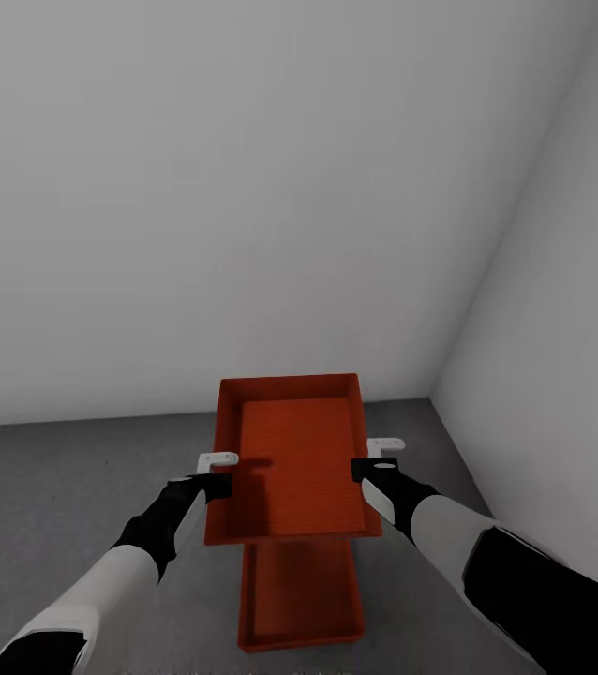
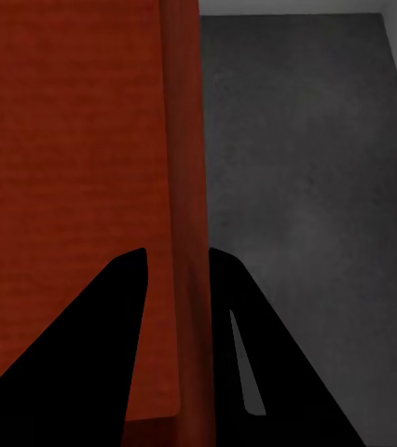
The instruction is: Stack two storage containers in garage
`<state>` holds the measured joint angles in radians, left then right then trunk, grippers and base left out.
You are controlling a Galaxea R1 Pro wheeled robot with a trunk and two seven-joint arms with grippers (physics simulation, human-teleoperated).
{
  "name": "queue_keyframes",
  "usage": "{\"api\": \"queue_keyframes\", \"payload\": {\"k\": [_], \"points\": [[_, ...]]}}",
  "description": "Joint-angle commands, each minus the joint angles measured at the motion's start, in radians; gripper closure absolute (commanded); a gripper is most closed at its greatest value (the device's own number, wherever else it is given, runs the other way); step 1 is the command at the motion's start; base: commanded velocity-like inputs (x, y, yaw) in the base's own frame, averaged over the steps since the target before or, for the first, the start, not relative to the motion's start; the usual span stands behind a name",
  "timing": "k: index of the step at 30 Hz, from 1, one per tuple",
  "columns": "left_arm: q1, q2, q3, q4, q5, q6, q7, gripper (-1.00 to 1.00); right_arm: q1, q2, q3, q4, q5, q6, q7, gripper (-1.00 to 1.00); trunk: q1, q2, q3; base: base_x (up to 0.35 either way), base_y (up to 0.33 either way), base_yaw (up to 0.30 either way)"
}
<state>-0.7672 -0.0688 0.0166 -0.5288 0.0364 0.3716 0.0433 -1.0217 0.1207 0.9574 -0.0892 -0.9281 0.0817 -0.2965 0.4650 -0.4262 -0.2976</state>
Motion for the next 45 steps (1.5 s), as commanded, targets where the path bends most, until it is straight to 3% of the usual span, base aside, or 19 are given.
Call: {"api": "queue_keyframes", "payload": {"k": [1, 45], "points": [[0.000, 0.001, -0.009, 0.018, 0.009, 0.006, 0.010, 1.00, -0.001, -0.007, -0.026, -0.006, 0.014, 0.007, -0.004, 1.00, 0.000, -0.002, -0.003, 0.000, 0.000, 0.000], [0.000, 0.001, -0.009, 0.018, 0.010, 0.006, 0.010, 1.00, -0.001, -0.008, -0.026, -0.005, 0.014, 0.007, -0.004, 1.00, 0.000, -0.002, -0.074, 0.000, 0.000, 0.000]]}}
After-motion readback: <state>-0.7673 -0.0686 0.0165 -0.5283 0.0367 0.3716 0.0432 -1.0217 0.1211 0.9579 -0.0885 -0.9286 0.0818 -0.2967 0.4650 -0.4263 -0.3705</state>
